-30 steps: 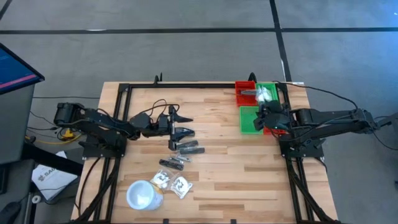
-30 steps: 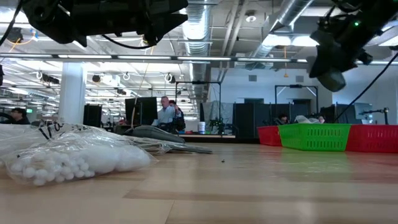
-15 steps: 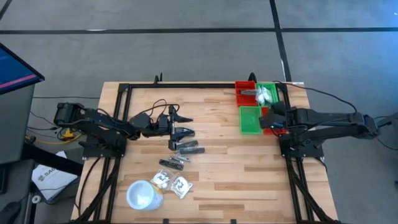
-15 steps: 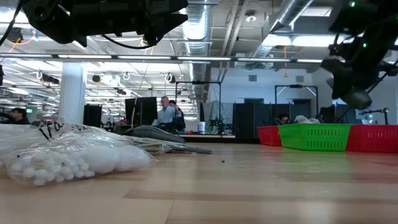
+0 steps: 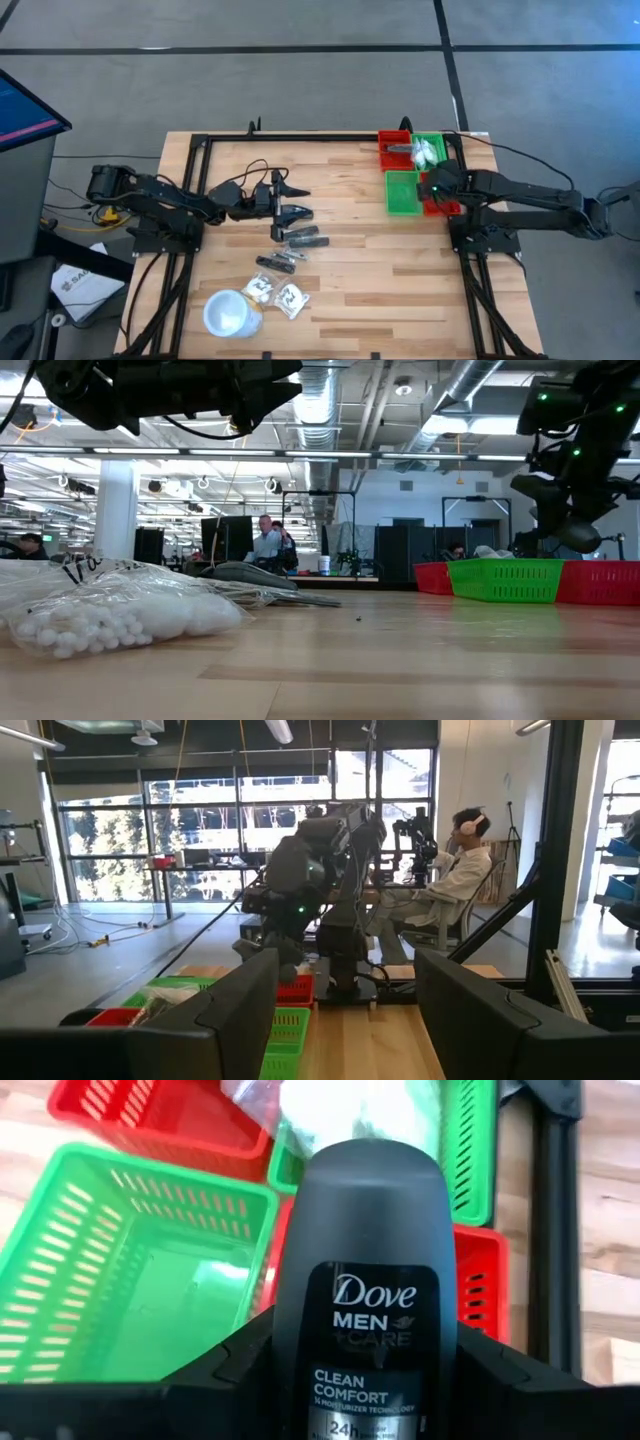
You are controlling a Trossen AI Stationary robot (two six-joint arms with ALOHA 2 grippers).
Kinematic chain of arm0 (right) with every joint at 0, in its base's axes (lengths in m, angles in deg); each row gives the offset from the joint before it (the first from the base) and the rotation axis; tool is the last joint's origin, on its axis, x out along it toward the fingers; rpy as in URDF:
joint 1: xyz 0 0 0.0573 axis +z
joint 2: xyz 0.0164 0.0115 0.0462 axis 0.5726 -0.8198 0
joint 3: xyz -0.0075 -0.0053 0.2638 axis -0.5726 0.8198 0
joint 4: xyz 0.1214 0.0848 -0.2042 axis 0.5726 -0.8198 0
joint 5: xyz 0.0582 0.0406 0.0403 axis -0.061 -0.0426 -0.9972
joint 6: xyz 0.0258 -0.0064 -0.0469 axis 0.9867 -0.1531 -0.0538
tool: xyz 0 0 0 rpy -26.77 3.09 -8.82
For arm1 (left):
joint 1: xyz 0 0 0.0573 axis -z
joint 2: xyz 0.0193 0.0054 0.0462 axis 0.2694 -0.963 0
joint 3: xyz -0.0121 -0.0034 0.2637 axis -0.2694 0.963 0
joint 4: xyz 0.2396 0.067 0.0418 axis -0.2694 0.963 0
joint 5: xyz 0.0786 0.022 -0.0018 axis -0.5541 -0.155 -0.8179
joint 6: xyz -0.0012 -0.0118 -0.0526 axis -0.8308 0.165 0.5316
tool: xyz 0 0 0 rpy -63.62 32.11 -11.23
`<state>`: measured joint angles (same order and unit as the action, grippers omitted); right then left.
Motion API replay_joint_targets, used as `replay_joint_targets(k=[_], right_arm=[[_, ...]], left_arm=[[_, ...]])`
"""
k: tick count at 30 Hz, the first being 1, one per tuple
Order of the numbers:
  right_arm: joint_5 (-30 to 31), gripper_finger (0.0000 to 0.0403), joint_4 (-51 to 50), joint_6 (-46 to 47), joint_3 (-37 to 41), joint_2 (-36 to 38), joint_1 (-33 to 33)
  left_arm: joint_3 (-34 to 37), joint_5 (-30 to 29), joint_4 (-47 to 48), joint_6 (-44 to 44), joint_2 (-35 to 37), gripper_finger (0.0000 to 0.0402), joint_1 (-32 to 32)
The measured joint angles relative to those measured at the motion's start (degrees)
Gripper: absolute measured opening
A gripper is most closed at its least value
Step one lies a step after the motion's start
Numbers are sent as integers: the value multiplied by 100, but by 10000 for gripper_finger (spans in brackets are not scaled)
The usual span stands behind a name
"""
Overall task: Pick & Place Travel size toiletries
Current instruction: Put the gray deodorant into the bottom red bin
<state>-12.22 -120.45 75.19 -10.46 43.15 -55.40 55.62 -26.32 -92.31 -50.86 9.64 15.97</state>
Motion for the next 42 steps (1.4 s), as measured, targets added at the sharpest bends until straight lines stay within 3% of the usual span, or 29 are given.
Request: replay_joint_targets(k=[11, 19, 24, 27, 42], right_arm=[[-164, 189, 196, -248, 9, -1105, -296], [-165, 189, 430, -373, 9, -1513, -305], [-165, 246, 447, -395, 9, -1551, -335], [-161, 261, 449, -393, 9, -1551, -332], [-155, 209, 874, -893, -127, -1533, -210]], left_arm=[[0, -2, 2, 0, 0, 225, 0], [0, -2, 2, 0, 0, 225, 0], [0, -2, 4, 0, 0, 225, 0], [0, -2, 4, 0, 0, 225, 0], [134, -4, 51, 0, -2, 225, -9]])
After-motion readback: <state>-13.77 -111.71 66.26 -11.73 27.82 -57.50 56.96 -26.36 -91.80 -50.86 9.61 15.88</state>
